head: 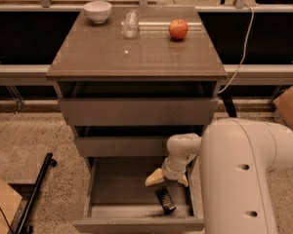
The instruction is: Pick rxbar chocolate from bottom drawer and place on counter
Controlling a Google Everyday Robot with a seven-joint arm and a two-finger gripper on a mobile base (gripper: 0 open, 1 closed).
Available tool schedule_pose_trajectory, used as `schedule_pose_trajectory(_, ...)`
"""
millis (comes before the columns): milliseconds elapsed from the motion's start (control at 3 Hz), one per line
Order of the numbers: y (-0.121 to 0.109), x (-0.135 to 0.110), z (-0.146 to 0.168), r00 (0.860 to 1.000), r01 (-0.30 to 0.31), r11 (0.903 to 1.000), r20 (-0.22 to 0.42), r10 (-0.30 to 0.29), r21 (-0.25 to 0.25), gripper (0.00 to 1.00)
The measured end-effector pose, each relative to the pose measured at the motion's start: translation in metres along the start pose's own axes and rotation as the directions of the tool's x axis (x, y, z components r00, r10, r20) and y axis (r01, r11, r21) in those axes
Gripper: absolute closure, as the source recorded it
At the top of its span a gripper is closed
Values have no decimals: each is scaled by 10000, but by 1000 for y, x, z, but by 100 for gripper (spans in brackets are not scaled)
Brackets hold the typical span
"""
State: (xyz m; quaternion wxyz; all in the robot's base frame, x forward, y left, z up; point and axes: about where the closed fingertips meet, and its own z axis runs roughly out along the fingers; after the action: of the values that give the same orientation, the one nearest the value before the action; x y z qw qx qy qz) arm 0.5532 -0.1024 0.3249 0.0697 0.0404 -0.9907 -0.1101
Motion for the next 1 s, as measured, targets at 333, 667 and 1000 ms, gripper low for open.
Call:
schedule_pose_trajectory(333,-6,-3,19,9997,-256,9969,-2,256,-747,0)
schedule_pose_trajectory(667,-17,-13,65,9971,-724,9824,-339,676,-1722,0)
schedule_pose_trajectory(1000,-17,-14,67,9970,-752,9820,-332,705,-1734,0)
